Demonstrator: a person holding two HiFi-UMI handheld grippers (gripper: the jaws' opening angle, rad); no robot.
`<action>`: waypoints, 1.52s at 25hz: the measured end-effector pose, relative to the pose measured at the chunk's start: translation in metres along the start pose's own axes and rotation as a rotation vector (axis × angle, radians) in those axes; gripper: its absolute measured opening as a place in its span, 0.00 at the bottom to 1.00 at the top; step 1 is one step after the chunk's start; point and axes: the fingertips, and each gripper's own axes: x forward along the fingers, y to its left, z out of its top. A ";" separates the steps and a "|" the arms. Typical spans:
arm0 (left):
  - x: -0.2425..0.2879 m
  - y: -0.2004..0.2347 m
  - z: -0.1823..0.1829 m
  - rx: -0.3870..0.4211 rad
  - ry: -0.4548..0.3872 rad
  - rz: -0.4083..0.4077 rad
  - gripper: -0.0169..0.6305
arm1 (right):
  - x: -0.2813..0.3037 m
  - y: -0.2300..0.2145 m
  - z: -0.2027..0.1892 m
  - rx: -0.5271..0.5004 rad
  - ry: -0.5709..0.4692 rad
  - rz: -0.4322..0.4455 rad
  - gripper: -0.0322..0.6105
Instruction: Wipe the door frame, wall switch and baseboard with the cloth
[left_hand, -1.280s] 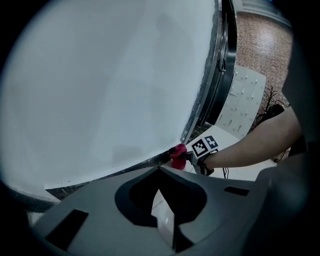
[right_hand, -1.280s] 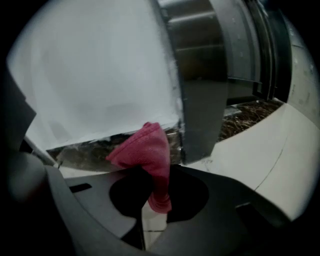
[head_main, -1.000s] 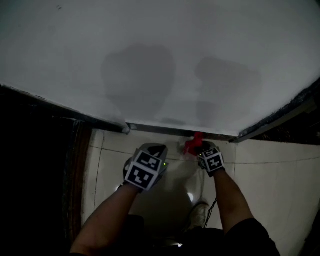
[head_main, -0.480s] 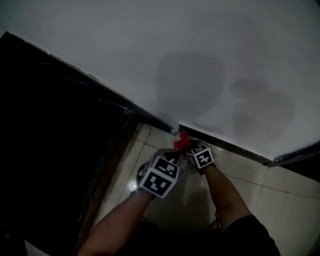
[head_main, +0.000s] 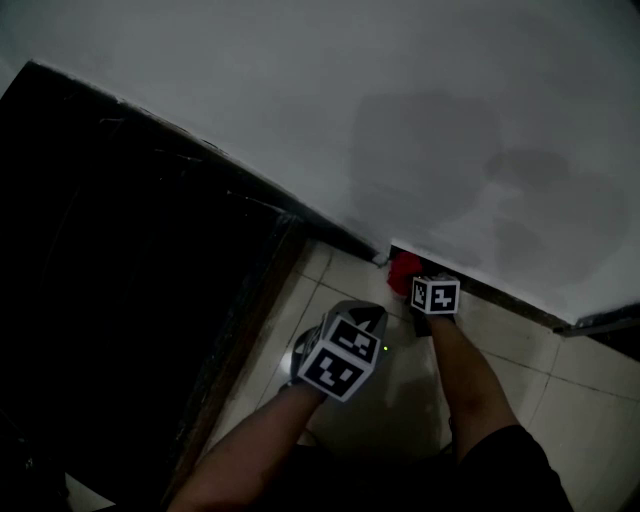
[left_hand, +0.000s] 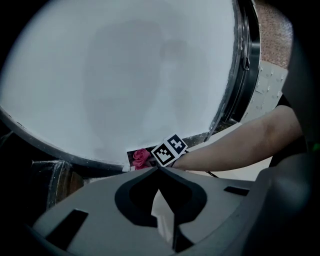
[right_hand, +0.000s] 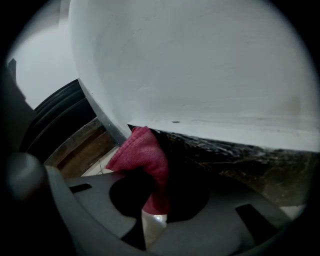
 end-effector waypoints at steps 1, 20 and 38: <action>0.002 -0.003 0.000 0.002 0.003 -0.006 0.01 | -0.003 -0.002 0.000 0.008 -0.004 0.004 0.14; 0.035 -0.051 0.023 0.071 -0.007 -0.061 0.01 | -0.076 -0.075 -0.021 0.111 0.000 -0.074 0.14; 0.082 -0.113 0.043 0.112 -0.005 -0.150 0.01 | -0.146 -0.155 -0.051 0.156 -0.002 -0.169 0.14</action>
